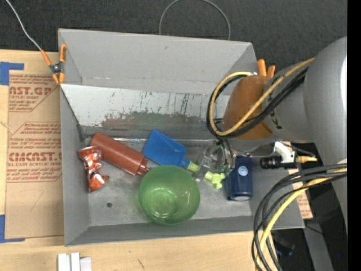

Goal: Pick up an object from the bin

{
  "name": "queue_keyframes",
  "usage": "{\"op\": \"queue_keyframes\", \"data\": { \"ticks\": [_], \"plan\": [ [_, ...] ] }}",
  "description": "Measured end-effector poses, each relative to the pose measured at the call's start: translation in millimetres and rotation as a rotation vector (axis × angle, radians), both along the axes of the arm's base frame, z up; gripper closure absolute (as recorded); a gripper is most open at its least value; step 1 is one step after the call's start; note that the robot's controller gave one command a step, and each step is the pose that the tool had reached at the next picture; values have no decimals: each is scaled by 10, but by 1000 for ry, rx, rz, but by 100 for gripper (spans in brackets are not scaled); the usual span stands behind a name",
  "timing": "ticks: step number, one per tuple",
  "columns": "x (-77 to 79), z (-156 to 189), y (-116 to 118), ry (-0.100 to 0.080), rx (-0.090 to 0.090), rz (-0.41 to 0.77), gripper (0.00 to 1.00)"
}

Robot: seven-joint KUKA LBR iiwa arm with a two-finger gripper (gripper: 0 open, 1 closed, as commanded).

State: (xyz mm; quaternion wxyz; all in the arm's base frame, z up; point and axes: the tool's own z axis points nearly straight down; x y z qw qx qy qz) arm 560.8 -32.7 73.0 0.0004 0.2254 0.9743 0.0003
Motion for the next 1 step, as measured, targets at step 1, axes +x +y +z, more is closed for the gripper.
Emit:
{"op": "queue_keyframes", "data": {
  "ticks": [1],
  "plan": [
    [-23,193,2,9,1,0,100]
  ]
}}
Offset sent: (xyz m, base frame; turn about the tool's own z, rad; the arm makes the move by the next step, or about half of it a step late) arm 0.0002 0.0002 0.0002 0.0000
